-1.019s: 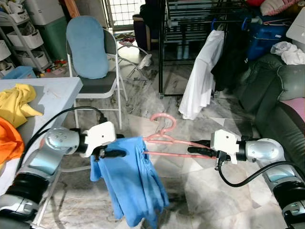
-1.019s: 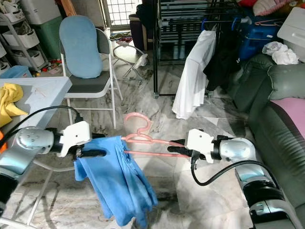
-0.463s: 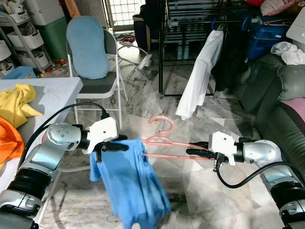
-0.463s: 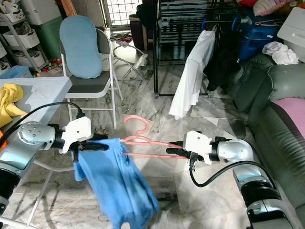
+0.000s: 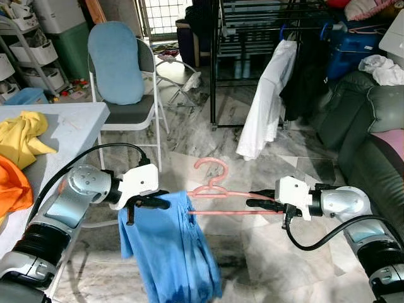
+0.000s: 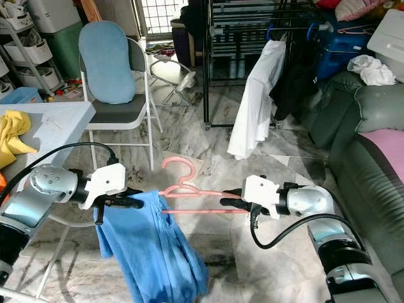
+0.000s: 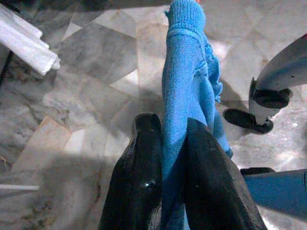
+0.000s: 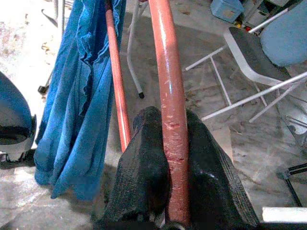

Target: Hang hanger

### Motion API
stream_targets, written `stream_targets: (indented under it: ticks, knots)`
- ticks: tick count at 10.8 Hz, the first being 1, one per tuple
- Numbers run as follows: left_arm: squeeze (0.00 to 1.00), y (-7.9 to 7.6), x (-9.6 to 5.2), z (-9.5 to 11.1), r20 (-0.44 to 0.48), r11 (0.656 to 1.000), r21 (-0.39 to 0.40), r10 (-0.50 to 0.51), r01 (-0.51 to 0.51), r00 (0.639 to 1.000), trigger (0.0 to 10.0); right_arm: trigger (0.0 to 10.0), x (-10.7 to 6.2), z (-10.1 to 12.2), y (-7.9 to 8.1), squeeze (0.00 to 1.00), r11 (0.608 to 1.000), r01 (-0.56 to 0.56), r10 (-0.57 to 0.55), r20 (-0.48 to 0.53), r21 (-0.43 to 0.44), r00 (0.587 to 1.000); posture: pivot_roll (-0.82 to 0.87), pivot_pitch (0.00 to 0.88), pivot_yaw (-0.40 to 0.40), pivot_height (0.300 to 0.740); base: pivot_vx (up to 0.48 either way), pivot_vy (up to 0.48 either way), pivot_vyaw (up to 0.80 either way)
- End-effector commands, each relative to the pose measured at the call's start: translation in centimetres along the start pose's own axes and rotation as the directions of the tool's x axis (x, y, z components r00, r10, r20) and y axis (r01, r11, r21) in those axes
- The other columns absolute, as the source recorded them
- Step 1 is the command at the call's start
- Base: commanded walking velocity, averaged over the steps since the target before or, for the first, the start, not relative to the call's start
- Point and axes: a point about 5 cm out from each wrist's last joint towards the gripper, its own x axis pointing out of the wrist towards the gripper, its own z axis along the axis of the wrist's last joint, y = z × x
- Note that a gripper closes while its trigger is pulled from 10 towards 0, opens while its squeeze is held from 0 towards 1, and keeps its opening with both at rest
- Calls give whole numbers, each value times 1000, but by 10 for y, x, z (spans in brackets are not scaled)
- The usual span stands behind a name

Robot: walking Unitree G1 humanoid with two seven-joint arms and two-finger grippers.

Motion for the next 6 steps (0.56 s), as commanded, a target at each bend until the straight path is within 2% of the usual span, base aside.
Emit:
stream_targets:
  ticks: [1,2,6]
  knots:
    - [341,0,4,0,-10,1000,6,1,-1,1000,10000,10000,3,11,-8,0,999,35,-33,50,-42,998,-16,8,75,740,0,0,0]
    - [0,0,6,3,27,1000,-10,-7,7,1000,0,10000,3,11,-8,0,999,36,-33,49,-42,998,-18,9,76,740,0,0,0]
    - [0,-1,6,7,55,1000,-1,-11,11,998,0,10000,4,11,-9,0,998,37,-35,45,-45,998,-18,8,77,740,0,0,0]
